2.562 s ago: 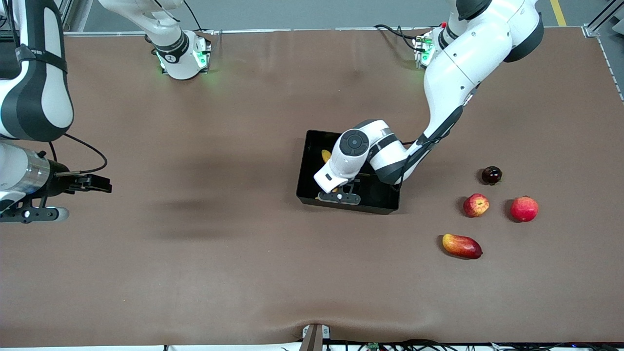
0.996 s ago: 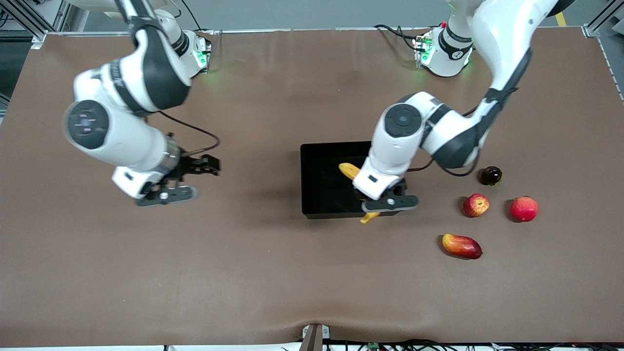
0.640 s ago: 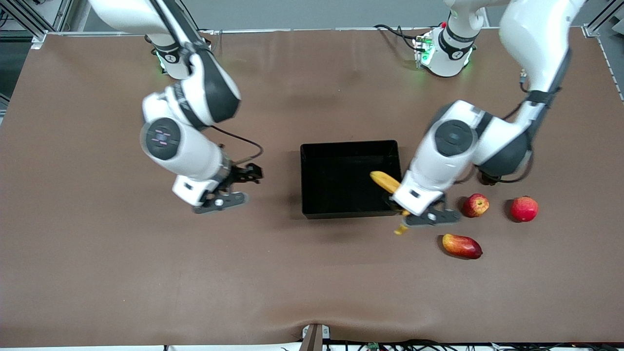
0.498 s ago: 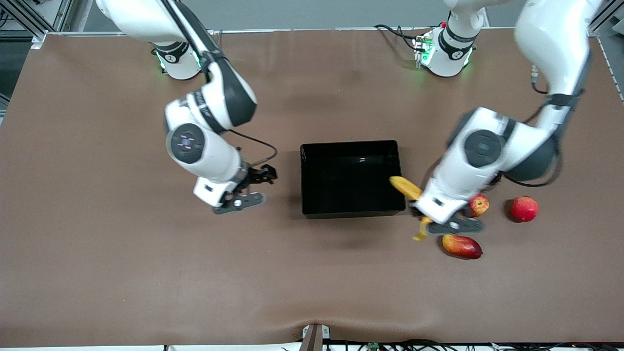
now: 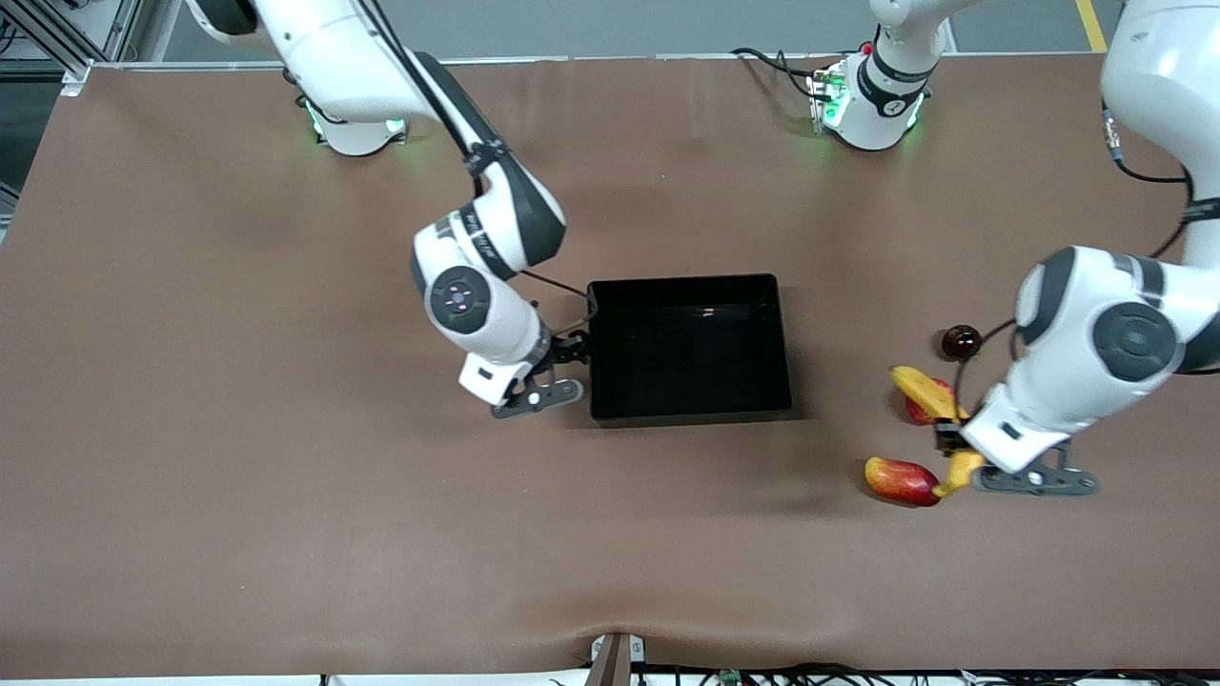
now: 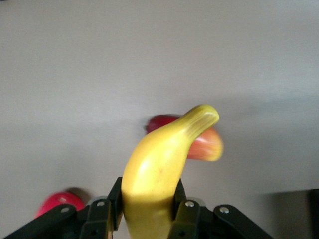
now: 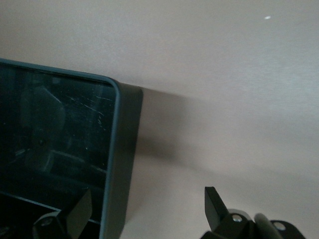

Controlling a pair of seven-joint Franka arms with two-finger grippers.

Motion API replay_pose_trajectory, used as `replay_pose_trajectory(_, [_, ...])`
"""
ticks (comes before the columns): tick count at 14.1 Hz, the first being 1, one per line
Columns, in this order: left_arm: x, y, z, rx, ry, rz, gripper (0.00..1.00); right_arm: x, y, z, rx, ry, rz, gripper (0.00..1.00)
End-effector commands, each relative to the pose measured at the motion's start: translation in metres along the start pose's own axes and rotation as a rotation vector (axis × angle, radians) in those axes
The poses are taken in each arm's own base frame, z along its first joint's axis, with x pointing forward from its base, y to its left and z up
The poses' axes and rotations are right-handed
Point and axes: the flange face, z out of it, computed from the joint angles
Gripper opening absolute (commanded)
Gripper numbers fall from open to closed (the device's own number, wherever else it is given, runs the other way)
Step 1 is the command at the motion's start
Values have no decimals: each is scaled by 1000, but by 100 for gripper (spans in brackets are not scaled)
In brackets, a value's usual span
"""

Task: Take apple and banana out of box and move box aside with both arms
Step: 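Lower the banana by the mango while the right gripper grips the box rim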

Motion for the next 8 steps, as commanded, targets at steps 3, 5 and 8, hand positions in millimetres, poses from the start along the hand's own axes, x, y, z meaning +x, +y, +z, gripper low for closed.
replay_pose_trajectory(3, [16,-69,38,40,54,186,0,-4,-30,35,1,-2,46,100])
replay_pose_trajectory(5, [18,-87,59,45,70,286,0,-10,-43,46,-12,-9,17,48])
replay_pose_trajectory(8, [18,-95,96,42,113,452,0,-10,-47,44,-11,6,11,0])
